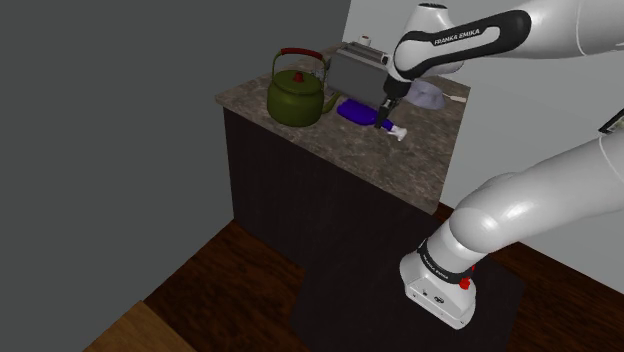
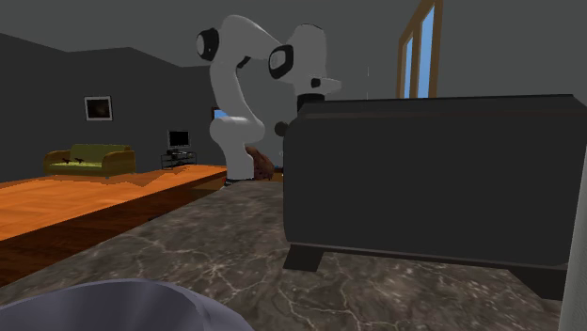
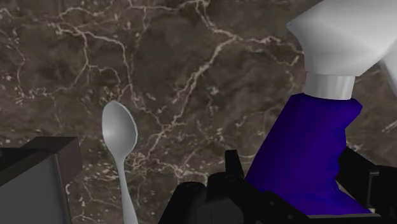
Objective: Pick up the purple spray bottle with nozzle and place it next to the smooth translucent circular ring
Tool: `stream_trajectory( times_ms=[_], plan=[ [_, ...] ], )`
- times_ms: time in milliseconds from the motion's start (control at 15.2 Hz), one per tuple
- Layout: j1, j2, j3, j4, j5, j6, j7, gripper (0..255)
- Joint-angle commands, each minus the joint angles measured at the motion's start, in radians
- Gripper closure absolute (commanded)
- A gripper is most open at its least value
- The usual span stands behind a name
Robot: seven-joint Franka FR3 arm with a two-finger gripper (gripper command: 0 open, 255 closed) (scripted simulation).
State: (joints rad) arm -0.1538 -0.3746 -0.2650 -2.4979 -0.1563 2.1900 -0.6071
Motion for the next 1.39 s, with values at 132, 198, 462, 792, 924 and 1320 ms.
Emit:
stream_trajectory(
  times_ms=[132,198,462,792,924,1320],
  plan=[
    [0.0,-0.027,0.007,0.036,0.001,-0.063,0.0,255],
    [0.0,-0.031,0.008,0.045,0.002,-0.076,0.0,255],
    [-0.027,0.043,-0.068,0.117,0.001,-0.066,-0.105,255],
    [-0.052,0.158,-0.159,0.232,0.031,-0.06,-0.245,255],
    [-0.062,0.21,-0.193,0.286,0.054,-0.061,-0.303,255],
    [-0.107,0.392,-0.278,0.473,0.161,-0.083,-0.488,255]
  ],
)
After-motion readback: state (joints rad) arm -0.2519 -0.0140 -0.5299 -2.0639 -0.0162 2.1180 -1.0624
